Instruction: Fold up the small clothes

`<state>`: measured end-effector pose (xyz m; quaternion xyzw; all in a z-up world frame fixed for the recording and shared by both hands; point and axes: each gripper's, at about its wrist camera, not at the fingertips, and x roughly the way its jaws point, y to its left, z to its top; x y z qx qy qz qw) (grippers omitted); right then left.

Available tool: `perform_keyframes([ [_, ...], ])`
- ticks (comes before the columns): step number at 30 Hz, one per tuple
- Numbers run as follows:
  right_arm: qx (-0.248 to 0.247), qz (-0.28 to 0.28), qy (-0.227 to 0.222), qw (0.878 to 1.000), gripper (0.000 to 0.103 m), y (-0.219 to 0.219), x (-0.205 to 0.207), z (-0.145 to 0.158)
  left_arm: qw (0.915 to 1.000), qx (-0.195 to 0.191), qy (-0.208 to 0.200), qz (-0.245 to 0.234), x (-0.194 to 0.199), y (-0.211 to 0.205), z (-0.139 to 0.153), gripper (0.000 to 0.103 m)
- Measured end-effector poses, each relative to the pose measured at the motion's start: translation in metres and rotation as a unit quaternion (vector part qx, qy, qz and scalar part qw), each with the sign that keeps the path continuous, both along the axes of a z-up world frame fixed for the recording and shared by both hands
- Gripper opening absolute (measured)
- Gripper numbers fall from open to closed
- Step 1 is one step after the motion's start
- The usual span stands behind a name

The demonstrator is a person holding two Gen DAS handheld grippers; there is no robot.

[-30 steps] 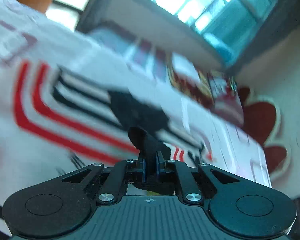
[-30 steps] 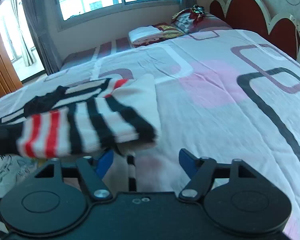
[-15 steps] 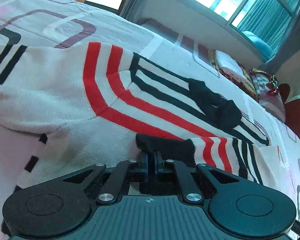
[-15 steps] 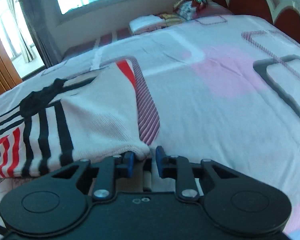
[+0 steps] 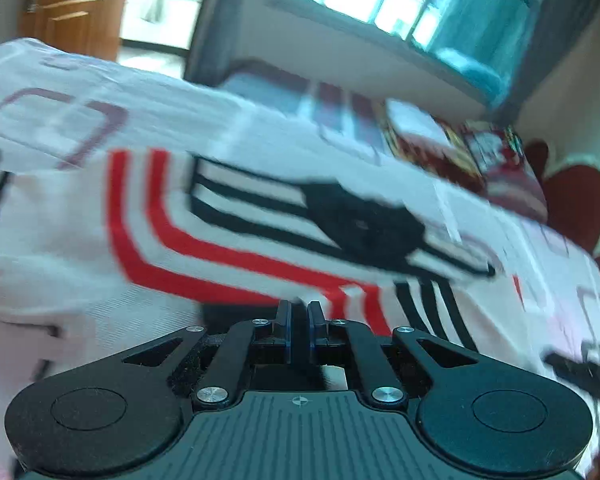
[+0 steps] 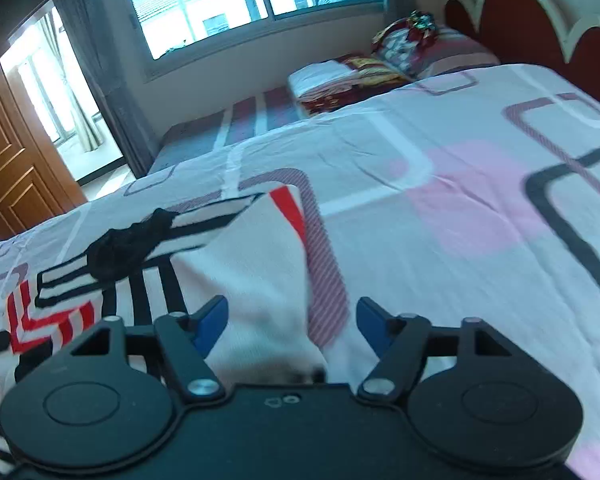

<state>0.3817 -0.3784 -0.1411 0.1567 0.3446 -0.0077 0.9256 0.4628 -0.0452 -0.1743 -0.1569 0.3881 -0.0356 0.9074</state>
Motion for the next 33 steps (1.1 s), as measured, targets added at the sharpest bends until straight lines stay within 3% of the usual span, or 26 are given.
perform_keyframes([
  [4,0.001,0.010,0.023,1.000,0.062,0.002,0.048,-0.017,0.9994,0.019,0.027,0.004,0.018,-0.011,-0.024,0.006],
  [6,0.006,0.004,0.025,1.000,0.062,0.000,0.071,-0.023,0.9995,0.007,0.026,0.016,0.019,-0.003,-0.032,0.006],
  [8,0.012,-0.006,0.030,0.999,0.053,-0.005,0.091,-0.028,0.9995,0.002,0.025,0.019,0.016,-0.001,-0.034,0.005],
  [10,0.012,0.001,0.034,0.999,0.026,-0.006,0.105,-0.034,0.9995,0.018,0.020,0.014,0.013,-0.005,-0.035,0.005],
  [12,-0.003,0.008,0.033,0.999,0.023,-0.001,0.108,-0.036,0.9995,0.027,0.015,0.011,0.012,-0.007,-0.036,0.004],
  [14,-0.075,0.015,0.021,0.997,0.021,0.010,0.104,-0.041,0.9996,0.017,0.021,0.013,0.014,-0.004,-0.035,0.004],
  [19,-0.074,0.002,0.018,0.997,0.032,0.009,0.096,-0.028,0.9989,0.018,0.038,0.019,0.005,0.001,-0.020,0.006],
  [20,-0.070,0.001,0.010,0.997,0.033,0.010,0.088,-0.023,0.9988,0.019,0.042,0.018,0.003,0.004,-0.018,0.016],
  [21,-0.059,0.009,0.001,0.998,0.035,0.013,0.078,-0.018,0.9988,0.016,0.043,0.019,-0.001,0.007,-0.016,0.052],
  [23,-0.046,0.042,0.001,0.998,0.038,0.028,0.064,-0.013,0.9980,0.026,0.034,0.046,-0.013,0.016,-0.010,0.103],
  [25,-0.045,0.079,0.002,0.996,0.057,0.051,0.049,-0.013,0.9963,0.045,0.000,0.073,-0.028,0.026,-0.002,0.103],
  [26,-0.044,0.099,0.003,0.994,0.061,0.064,0.042,-0.014,0.9963,0.048,0.000,0.071,-0.032,0.031,0.001,0.103],
  [30,-0.069,0.157,-0.005,0.985,0.061,0.115,0.026,-0.015,0.9939,0.034,0.026,0.102,-0.047,0.066,0.000,0.103],
  [33,-0.059,0.180,0.004,0.982,0.061,0.147,0.023,-0.022,0.9870,0.031,0.040,0.152,-0.066,0.102,-0.002,0.103],
])
